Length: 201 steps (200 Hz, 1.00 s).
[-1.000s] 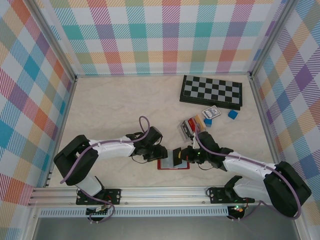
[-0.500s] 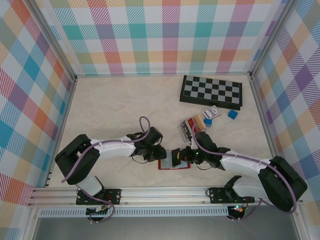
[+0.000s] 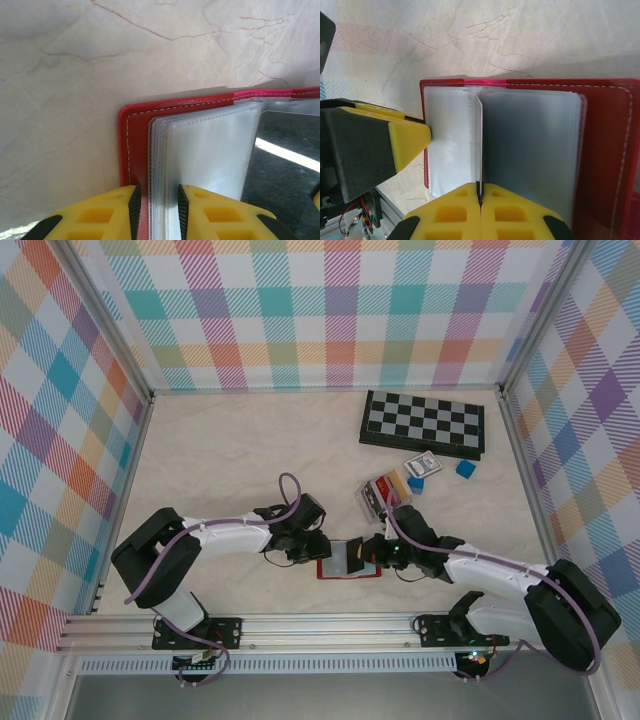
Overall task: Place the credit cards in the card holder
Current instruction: Insert the credit card into the card slot.
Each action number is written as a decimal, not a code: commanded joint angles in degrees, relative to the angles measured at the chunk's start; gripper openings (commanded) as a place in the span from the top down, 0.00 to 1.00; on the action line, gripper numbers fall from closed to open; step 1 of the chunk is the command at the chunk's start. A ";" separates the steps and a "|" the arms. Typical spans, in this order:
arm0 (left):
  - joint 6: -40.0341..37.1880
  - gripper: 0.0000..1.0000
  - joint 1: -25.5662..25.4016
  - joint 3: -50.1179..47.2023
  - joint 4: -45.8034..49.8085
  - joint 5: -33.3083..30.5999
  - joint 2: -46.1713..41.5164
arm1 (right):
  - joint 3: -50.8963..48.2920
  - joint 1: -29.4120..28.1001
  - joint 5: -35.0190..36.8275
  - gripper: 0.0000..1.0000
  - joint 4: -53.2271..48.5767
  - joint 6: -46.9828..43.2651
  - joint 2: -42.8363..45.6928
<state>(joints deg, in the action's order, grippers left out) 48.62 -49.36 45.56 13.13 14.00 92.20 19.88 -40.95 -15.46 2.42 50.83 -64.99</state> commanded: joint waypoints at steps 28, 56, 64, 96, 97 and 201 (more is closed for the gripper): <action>0.23 0.72 -0.22 -0.33 0.23 0.15 2.34 | -1.46 -0.36 -0.32 0.96 0.43 -0.18 -0.49; 0.24 0.72 -0.38 -0.12 -0.03 0.36 2.54 | -1.25 -0.36 -3.16 0.96 4.44 -0.14 -3.63; 0.33 0.72 -0.48 -0.06 -0.03 0.31 2.62 | -1.09 -0.36 -3.51 0.96 5.47 0.10 -4.34; 0.42 0.72 -0.71 0.23 0.19 0.32 2.98 | -0.53 -0.37 -3.52 0.96 7.21 0.44 -6.95; 0.38 0.72 -0.72 0.23 0.26 0.28 2.98 | -0.58 -0.36 -3.52 0.96 7.32 0.47 -7.06; 0.81 0.61 -0.83 0.22 5.87 -5.08 -1.36 | 1.13 -0.36 -2.44 0.88 1.90 -0.98 -7.47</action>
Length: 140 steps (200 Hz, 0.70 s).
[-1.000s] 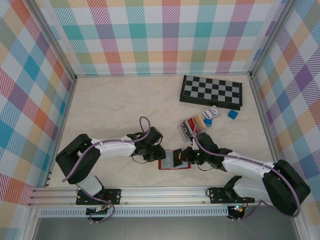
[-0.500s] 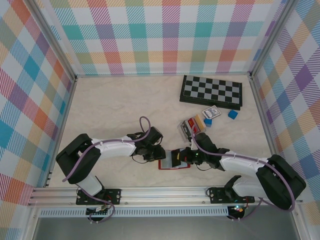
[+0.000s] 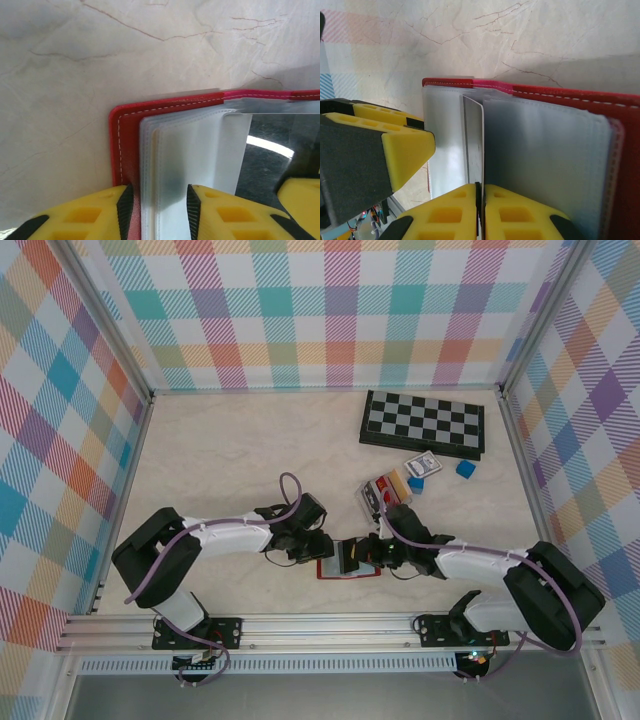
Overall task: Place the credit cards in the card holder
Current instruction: Insert the credit card into the card slot.
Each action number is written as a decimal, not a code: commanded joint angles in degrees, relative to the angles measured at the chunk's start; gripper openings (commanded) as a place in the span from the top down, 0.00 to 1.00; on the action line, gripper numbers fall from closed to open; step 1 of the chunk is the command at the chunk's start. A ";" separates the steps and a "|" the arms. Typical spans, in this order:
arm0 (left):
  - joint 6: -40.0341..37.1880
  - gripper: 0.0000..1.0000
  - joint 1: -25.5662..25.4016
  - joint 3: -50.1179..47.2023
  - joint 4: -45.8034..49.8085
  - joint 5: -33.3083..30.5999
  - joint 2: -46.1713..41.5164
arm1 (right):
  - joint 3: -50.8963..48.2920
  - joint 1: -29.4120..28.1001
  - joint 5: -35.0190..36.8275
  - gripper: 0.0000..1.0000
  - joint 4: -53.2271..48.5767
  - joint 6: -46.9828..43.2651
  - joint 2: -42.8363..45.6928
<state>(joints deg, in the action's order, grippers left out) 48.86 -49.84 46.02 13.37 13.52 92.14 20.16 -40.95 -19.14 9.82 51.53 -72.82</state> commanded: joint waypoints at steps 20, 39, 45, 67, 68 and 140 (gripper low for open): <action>0.58 0.65 -0.35 -0.40 5.13 -4.17 -0.73 | 1.39 -0.35 -1.05 0.85 -4.75 -1.61 -0.40; 0.35 0.71 -0.34 0.00 4.48 -2.96 1.57 | 2.42 -0.44 -2.20 0.83 -4.76 -1.61 -1.84; 0.26 0.74 -0.35 0.20 4.29 -2.53 2.20 | 2.70 -0.45 -2.38 0.83 -4.46 -1.67 -2.16; 0.62 0.78 -0.67 0.12 3.07 -1.63 3.22 | 4.03 -0.45 -3.18 0.86 -3.70 -1.83 -3.90; 0.66 0.78 -0.68 0.12 3.07 -1.64 3.27 | 4.11 -0.45 -3.27 0.86 -3.60 -1.85 -4.04; 0.78 0.79 -1.04 0.64 3.69 -2.26 3.14 | 8.92 -1.35 -0.25 0.80 -12.10 -3.11 -5.05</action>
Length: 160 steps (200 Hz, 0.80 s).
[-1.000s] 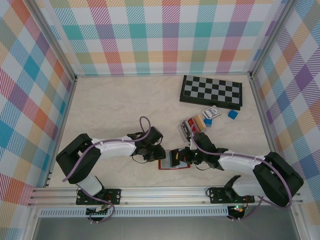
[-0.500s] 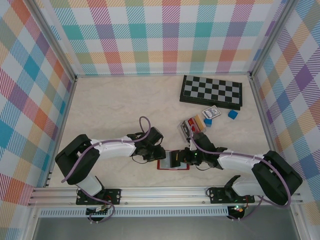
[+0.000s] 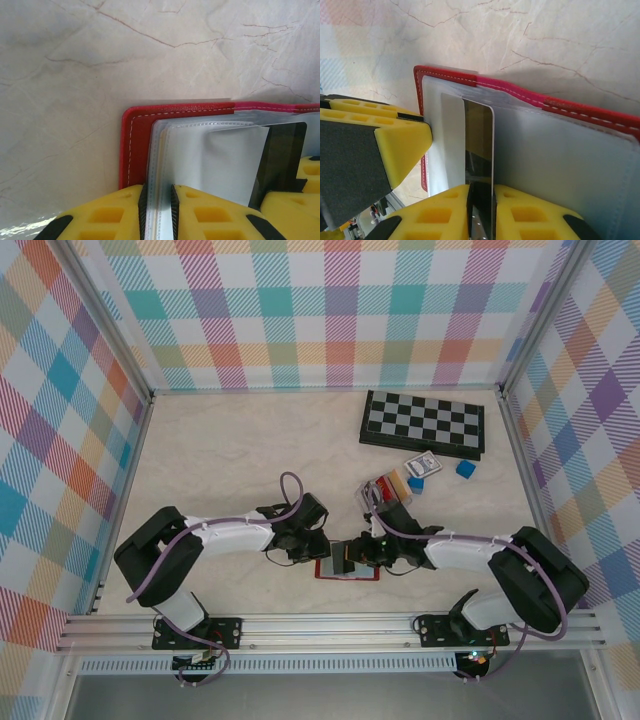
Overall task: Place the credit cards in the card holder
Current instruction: Insert the credit card into the card slot.
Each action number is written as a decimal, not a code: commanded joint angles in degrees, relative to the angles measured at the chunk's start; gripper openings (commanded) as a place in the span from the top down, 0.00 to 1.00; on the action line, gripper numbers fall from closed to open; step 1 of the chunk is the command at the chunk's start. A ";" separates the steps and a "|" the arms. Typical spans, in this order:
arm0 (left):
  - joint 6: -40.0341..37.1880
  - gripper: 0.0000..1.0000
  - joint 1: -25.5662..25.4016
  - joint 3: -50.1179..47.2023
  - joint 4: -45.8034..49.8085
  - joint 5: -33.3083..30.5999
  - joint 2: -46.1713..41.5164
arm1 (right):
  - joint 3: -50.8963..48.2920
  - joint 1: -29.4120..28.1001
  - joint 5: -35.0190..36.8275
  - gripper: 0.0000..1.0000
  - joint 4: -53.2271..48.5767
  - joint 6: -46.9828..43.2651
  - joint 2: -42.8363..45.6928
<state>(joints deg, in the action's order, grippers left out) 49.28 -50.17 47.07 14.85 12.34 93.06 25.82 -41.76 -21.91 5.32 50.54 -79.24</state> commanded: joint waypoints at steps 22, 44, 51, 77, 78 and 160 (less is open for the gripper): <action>0.30 0.79 -0.77 -0.56 2.19 -1.15 1.97 | 4.64 -0.53 5.55 0.72 -14.03 -3.91 2.98; 0.29 0.79 -0.72 -0.58 2.07 -1.09 1.78 | 4.50 -0.52 5.28 0.73 -14.36 -3.81 3.22; 0.29 0.79 -0.72 -0.74 1.87 -1.00 1.76 | 4.47 -0.51 4.77 0.74 -13.59 -3.58 2.86; 0.29 0.79 -0.72 -0.47 1.57 -0.70 1.96 | 4.84 -0.52 3.06 0.80 -11.15 -3.19 0.02; 0.29 0.79 -0.72 -0.43 1.53 -0.67 2.00 | 4.93 -0.52 3.04 0.80 -11.13 -3.18 -0.10; 1.08 0.79 -0.72 -1.15 -0.79 -0.12 1.95 | 7.83 -1.92 -0.01 0.88 -6.87 -2.73 -4.05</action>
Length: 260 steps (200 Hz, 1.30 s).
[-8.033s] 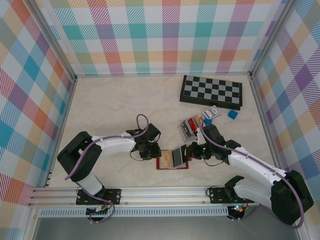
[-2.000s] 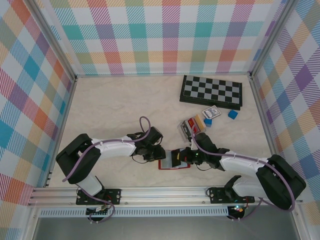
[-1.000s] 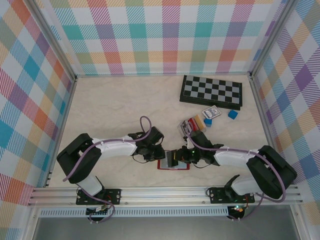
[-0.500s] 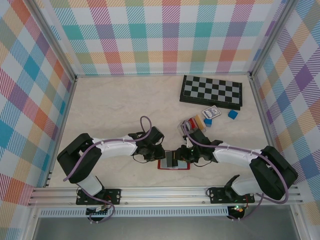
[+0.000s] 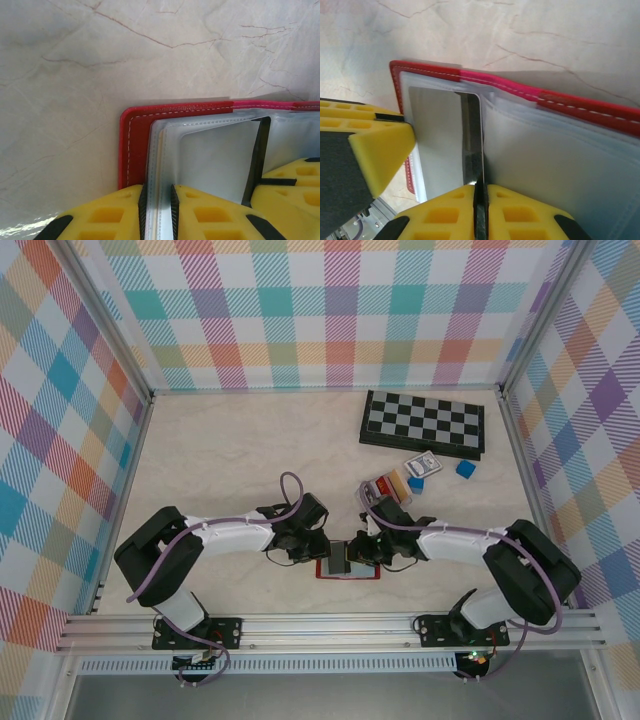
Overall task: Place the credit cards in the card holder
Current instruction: Insert the credit card into the card slot.
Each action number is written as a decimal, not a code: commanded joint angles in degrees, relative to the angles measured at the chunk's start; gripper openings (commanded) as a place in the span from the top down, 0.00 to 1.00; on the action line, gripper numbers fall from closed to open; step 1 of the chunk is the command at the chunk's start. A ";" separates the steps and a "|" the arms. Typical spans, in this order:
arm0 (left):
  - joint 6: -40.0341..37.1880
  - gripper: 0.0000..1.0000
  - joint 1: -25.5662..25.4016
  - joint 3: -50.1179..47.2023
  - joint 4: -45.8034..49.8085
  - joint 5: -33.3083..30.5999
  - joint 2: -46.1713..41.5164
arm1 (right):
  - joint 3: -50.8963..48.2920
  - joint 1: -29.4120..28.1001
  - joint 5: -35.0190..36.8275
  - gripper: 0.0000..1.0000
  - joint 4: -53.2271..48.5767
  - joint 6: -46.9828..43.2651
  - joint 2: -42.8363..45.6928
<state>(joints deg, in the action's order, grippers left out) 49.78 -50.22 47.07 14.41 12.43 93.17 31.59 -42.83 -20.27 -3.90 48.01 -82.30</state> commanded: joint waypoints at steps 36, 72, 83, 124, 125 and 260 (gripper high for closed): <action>0.85 0.79 -0.72 -1.11 -0.44 -0.28 1.34 | 3.44 -1.37 -4.55 0.86 3.35 -0.02 -2.68; 1.28 0.78 -0.69 -1.45 -0.83 -1.03 0.00 | 3.87 -1.56 -4.68 0.84 3.49 0.36 -2.16; 1.42 0.77 -0.67 -1.62 -1.12 -1.21 -0.57 | 3.92 -1.58 -4.23 0.84 3.25 1.17 -2.40; 2.54 0.71 -0.67 -3.44 -2.76 -4.44 -4.51 | 4.67 -1.56 0.23 0.85 -1.26 4.04 -3.53; 2.57 0.71 -0.67 -3.50 -2.79 -4.52 -4.58 | 4.69 -1.60 0.32 0.85 -1.36 4.03 -3.55; 2.74 0.57 -0.65 -3.28 3.71 -9.91 -7.90 | 11.68 -1.55 15.79 0.66 -22.45 -2.24 7.42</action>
<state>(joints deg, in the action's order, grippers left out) 53.15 -50.59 42.83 13.82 5.54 87.22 38.46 -43.99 -10.50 -16.62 50.09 -79.11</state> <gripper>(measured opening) 0.424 0.317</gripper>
